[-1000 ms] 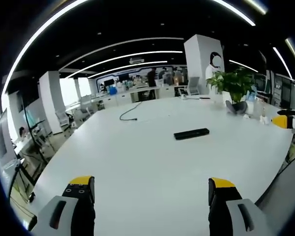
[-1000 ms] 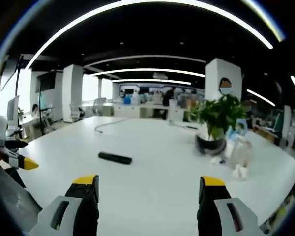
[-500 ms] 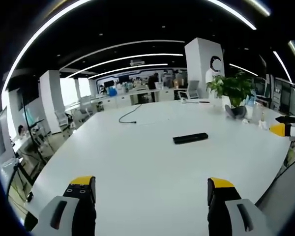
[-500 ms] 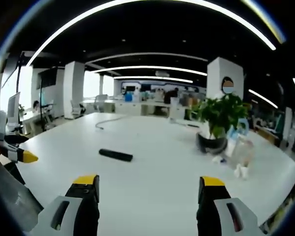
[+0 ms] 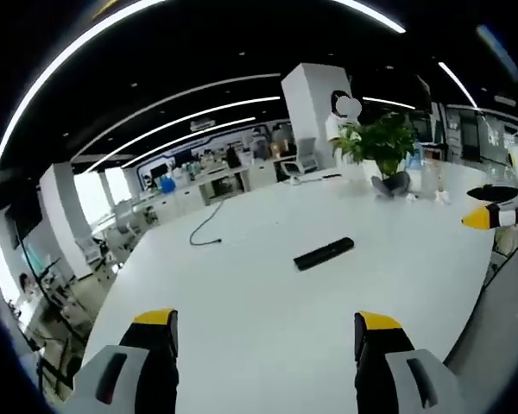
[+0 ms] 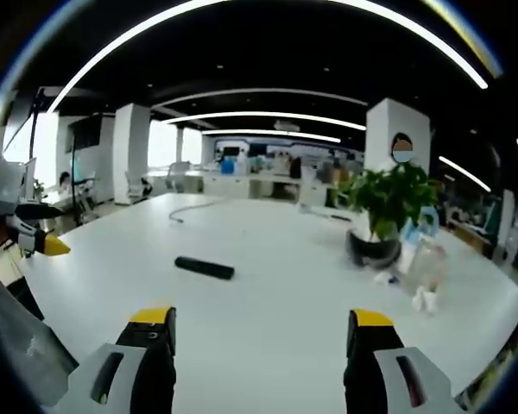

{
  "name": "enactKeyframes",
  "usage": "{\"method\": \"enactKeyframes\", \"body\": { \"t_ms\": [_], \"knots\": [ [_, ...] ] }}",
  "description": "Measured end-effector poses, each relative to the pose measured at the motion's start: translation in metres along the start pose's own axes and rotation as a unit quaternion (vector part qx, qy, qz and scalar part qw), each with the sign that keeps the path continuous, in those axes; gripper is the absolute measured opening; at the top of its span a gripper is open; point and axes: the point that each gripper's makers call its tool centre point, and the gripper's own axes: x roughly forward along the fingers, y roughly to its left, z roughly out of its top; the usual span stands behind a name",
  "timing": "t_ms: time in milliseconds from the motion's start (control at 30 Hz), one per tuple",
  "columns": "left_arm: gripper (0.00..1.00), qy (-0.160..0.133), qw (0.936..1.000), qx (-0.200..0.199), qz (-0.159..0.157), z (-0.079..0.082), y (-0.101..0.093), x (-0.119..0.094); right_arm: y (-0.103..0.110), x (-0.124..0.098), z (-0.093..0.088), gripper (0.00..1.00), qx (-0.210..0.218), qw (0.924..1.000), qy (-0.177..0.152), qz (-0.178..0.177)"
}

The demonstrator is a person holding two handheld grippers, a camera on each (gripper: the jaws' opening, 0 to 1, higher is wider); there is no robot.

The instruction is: Press the specified remote control buttons in sequence, fully releasing each button before pressing the next.

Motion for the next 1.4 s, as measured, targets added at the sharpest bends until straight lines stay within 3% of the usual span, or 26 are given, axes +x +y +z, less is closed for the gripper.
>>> {"method": "enactKeyframes", "body": {
  "t_ms": [200,400,533,667,867,1233,1400],
  "knots": [
    [0.79,-0.008,0.9983,0.055,-0.019,0.02,0.003,0.02,0.001,0.001,-0.001,0.79,-0.002,1.0,0.004,0.002],
    [0.74,-0.012,0.9925,0.102,-0.067,0.041,-0.011,0.048,-0.001,0.001,-0.003,0.78,0.001,1.0,0.009,-0.001],
    [0.74,-0.006,0.989,0.103,-0.106,0.051,-0.024,0.064,-0.002,0.002,-0.004,0.77,-0.001,0.9999,0.014,-0.002],
    [0.67,-0.001,0.9829,0.13,-0.131,0.062,-0.033,0.081,-0.003,0.002,-0.004,0.77,-0.001,0.9999,0.014,-0.004],
    [0.62,0.014,0.9754,0.139,-0.17,0.072,-0.042,0.107,-0.004,0.003,-0.006,0.76,0.003,0.9998,0.017,-0.004],
    [0.56,0.051,0.9519,0.201,-0.226,0.071,-0.055,0.15,-0.004,0.006,-0.008,0.76,0.001,0.9997,0.025,-0.004],
    [0.54,0.074,0.9371,0.233,-0.249,0.064,-0.061,0.169,-0.003,0.007,-0.01,0.75,-0.001,0.9996,0.029,-0.003]
  ]
}}
